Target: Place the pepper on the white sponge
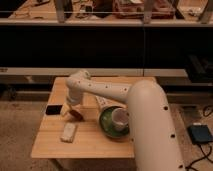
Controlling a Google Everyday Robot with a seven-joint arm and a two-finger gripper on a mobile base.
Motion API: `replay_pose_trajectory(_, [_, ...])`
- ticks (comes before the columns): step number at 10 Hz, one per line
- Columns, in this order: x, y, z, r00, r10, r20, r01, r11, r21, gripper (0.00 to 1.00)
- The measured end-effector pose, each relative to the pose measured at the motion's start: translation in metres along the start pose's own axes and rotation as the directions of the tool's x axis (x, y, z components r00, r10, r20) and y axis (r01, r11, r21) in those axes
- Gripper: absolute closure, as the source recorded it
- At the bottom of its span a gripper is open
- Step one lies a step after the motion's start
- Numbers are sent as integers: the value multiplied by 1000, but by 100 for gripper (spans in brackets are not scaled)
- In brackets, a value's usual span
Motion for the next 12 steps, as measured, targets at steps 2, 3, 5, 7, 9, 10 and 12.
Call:
replay_pose_trajectory(2, [0,0,6,1000,-5,14,5,1000,6,21])
replay_pose_trajectory(3, [-2,2,10,1000,-7,25,7,1000,5,29])
replay_pose_trajectory(5, [-4,3,15,999,-17,41,17,1000,0,41])
replay_pose_trajectory(7, [-5,3,17,998,-27,54,28,1000,-12,42])
replay_pose_trajectory(9, [-5,3,17,997,-36,62,38,999,-24,42])
replay_pose_trajectory(10, [-6,3,17,997,-38,65,40,999,-29,42])
replay_pose_trajectory(12, [-7,4,17,997,-37,73,40,998,-39,42])
